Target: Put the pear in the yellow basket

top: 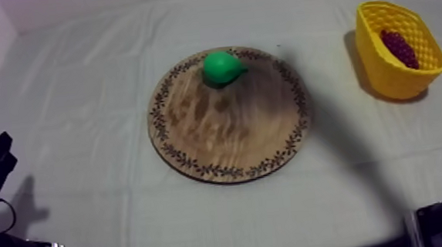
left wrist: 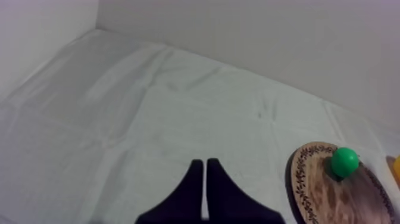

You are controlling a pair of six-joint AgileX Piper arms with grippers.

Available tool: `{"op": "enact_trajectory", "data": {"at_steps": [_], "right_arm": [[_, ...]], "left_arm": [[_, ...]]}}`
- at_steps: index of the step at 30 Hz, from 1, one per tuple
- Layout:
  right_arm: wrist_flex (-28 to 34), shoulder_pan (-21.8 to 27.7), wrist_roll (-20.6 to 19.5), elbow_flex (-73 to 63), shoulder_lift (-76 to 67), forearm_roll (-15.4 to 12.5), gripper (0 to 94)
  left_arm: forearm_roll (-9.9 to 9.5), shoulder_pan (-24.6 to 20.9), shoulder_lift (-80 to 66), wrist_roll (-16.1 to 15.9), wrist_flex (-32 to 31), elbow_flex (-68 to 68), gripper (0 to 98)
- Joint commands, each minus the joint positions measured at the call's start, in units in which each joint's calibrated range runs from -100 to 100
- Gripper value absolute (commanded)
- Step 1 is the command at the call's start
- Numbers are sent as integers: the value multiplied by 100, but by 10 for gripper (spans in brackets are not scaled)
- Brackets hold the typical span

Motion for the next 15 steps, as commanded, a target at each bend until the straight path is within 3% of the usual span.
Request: {"op": "enact_trajectory", "data": {"at_steps": [1, 15], "right_arm": [[217, -43, 36, -448, 389, 64, 4], [1498, -275, 176, -1889, 1805, 509, 6]], "left_arm": [[-1, 0, 0, 1, -1, 0, 1], [-1, 0, 0, 1, -1, 0, 1]]}}
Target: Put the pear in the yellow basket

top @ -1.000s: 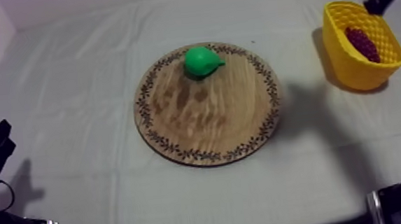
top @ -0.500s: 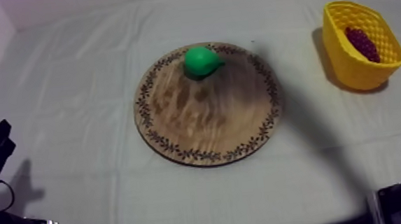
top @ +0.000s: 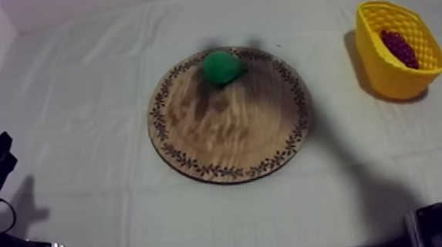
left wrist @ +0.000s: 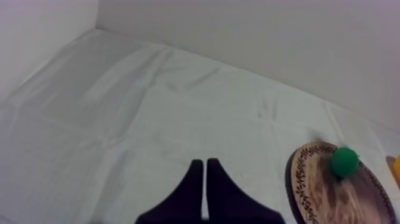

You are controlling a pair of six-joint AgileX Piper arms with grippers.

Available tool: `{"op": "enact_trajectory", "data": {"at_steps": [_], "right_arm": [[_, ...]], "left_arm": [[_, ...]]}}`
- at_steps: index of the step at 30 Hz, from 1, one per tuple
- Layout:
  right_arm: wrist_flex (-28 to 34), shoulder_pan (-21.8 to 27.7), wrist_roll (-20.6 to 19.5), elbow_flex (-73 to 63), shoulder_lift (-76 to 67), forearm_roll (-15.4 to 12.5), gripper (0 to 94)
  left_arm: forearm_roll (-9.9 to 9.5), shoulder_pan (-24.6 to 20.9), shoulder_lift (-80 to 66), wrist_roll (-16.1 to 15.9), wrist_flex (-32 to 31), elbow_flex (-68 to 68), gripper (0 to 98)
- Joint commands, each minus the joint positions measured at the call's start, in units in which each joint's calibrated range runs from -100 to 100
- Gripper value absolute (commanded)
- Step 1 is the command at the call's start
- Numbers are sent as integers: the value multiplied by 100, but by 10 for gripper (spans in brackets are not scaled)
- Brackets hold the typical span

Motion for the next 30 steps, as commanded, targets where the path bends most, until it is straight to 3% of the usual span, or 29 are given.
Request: {"op": "enact_trajectory", "data": {"at_steps": [1, 10, 19, 30], "right_arm": [[273, -33, 8, -208, 195, 37, 6], [1129, -264, -35, -715, 878, 347, 8], [1871, -390, -151, -1416, 1593, 420, 8], [2257, -616, -383, -1931, 2088, 560, 27]], "left_arm": [[-1, 0, 0, 1, -1, 0, 1], [-1, 0, 0, 1, -1, 0, 1], [-1, 0, 0, 1, -1, 0, 1], [-1, 0, 0, 1, -1, 0, 1]]}}
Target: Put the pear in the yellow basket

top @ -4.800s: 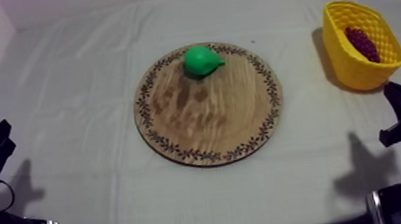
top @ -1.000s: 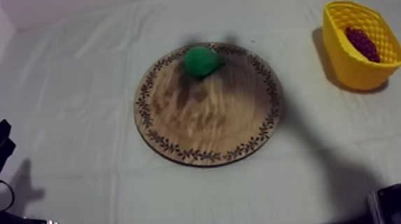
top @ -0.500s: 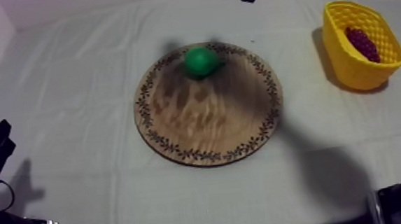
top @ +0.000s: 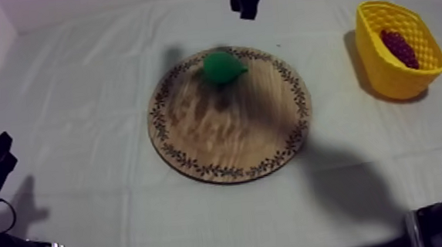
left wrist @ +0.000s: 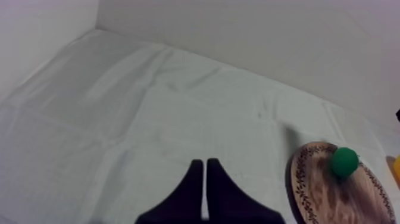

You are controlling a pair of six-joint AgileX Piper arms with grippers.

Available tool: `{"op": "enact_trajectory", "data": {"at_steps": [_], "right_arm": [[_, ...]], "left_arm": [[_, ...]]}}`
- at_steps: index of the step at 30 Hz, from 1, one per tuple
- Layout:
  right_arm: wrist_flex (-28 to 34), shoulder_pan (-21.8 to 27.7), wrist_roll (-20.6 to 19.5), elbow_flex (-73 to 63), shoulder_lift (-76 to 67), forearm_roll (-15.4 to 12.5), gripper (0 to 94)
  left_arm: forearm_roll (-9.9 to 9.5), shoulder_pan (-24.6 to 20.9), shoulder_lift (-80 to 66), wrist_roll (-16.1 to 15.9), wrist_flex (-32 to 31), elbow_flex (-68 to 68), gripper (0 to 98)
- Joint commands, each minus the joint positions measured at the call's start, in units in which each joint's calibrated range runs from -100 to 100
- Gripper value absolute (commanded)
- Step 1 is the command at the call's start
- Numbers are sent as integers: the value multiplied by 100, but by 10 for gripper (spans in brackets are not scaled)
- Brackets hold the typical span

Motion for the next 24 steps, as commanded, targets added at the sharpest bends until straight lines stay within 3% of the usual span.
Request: {"op": "enact_trajectory", "data": {"at_steps": [1, 6, 13, 20, 24], "right_arm": [[24, -29, -35, -26, 20, 36, 43], [41, -63, -250, -72, 117, 74, 153], [41, -29, -441, -96, 190, 149, 436], [-10, -37, -119, -52, 243, 126, 630], [-46, -37, 116, -30, 280, 97, 686]], "left_arm": [[-1, 0, 0, 1, -1, 0, 1], [-1, 0, 0, 1, -1, 0, 1], [-1, 0, 0, 1, -1, 0, 1], [-1, 0, 0, 1, -1, 0, 1], [-1, 0, 0, 1, -1, 0, 1]]}}
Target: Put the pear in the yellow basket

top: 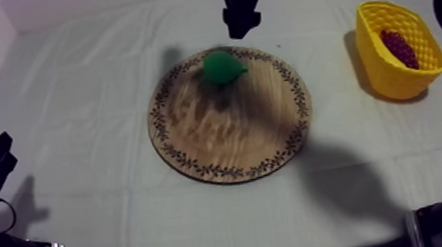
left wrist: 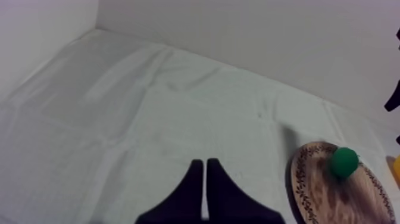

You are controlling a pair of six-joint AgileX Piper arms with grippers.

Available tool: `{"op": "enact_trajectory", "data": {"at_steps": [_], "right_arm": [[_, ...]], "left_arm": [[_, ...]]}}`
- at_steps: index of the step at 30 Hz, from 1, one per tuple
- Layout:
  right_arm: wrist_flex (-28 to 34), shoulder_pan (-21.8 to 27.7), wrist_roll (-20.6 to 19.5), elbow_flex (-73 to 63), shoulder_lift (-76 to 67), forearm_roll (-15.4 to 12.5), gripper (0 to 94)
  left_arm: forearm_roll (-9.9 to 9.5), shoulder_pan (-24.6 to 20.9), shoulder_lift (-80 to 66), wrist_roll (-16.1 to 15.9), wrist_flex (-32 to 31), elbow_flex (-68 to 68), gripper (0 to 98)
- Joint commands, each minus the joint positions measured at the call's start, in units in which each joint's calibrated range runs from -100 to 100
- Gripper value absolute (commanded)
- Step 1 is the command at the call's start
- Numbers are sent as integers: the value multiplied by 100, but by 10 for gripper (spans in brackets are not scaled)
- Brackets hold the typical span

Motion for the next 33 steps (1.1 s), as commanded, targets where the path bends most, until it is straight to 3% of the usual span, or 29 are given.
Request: {"op": "enact_trajectory", "data": {"at_steps": [1, 17, 33], "right_arm": [[-16, -3, 146, 10, 14, -17, 693], [-290, -38, 749, -44, 649, -170, 749], [-522, -8, 712, -544, 1572, -167, 732]], "left_arm": [[-1, 0, 0, 1, -1, 0, 1], [-1, 0, 0, 1, -1, 0, 1], [-1, 0, 0, 1, -1, 0, 1]]}}
